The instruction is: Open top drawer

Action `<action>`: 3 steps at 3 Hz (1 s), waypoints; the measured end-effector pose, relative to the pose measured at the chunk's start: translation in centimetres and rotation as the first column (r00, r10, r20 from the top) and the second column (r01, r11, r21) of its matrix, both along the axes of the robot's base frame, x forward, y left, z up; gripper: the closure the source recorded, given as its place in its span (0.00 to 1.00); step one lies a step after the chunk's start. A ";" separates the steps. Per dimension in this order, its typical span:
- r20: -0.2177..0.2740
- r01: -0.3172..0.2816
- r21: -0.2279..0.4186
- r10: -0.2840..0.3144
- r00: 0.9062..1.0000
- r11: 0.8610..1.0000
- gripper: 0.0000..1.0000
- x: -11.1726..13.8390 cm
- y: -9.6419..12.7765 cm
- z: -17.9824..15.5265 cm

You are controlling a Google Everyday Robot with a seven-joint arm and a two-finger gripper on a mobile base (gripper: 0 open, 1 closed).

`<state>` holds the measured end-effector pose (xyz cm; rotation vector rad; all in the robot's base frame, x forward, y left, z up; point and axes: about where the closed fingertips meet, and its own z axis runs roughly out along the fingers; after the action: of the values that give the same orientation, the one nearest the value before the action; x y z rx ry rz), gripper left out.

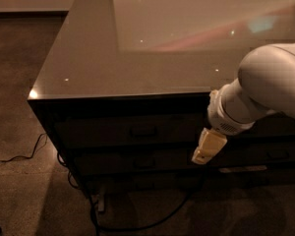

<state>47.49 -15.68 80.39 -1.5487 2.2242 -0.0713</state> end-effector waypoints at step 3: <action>-0.045 -0.002 0.031 0.003 0.999 1.000 0.00 0.3 0.5 -3.7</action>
Offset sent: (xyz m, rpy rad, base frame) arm 0.0027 -0.0005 -0.0320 0.0468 0.0388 0.0151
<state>47.74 -15.19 76.68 -1.5511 2.2473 -0.0012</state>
